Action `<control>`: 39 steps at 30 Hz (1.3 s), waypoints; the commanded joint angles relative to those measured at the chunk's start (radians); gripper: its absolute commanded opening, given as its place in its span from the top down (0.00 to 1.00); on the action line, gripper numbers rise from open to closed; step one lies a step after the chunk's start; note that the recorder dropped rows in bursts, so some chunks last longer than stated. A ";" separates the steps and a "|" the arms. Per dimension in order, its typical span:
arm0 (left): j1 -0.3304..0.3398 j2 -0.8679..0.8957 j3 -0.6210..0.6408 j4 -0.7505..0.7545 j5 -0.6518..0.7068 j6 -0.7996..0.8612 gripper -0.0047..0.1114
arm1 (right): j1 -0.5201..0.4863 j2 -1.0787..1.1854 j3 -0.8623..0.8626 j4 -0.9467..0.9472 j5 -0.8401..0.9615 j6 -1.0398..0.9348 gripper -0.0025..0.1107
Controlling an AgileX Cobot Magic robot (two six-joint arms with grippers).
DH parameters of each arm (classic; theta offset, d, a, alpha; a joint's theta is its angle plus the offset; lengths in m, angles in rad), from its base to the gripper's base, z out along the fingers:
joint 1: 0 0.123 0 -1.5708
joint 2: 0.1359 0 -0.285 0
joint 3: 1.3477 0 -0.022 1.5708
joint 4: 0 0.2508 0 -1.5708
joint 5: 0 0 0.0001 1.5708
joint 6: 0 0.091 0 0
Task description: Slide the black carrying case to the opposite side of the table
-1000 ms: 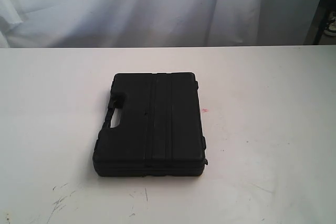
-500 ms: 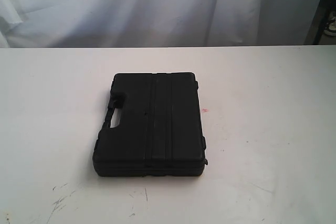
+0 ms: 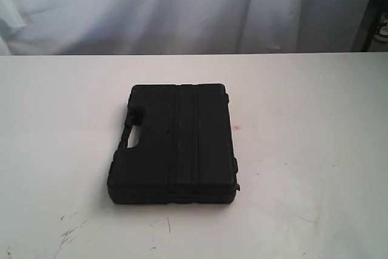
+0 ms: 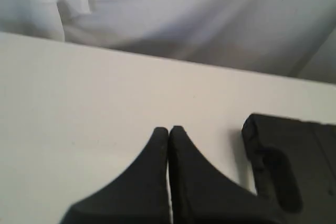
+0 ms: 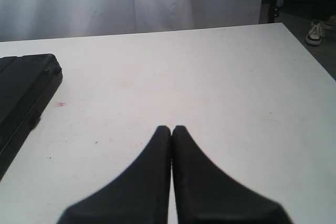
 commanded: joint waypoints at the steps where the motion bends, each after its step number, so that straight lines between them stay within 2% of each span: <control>1: 0.002 0.118 -0.008 -0.018 0.042 0.045 0.96 | -0.008 -0.004 0.003 -0.006 -0.001 0.004 0.98; 7: 0.002 0.169 -0.008 -0.162 0.074 0.072 0.96 | -0.008 -0.004 0.003 -0.006 -0.001 0.004 0.98; 11: 0.002 0.207 -0.017 -0.245 0.098 0.206 0.96 | -0.008 -0.004 0.003 -0.006 -0.001 0.004 0.98; 20: 0.002 0.446 -0.236 -0.261 0.324 0.216 0.96 | -0.008 -0.004 0.003 -0.006 -0.001 0.004 0.98; 28: 0.000 0.601 -0.372 -0.301 0.419 0.212 0.96 | -0.008 -0.004 0.003 -0.004 -0.001 0.004 0.98; 33: -0.083 0.666 -0.454 -0.290 0.442 0.201 0.96 | -0.008 -0.004 0.003 -0.004 -0.001 0.004 0.98; 39: -0.211 0.774 -0.572 -0.163 0.502 0.062 0.96 | -0.008 -0.004 0.003 -0.004 -0.001 0.004 0.98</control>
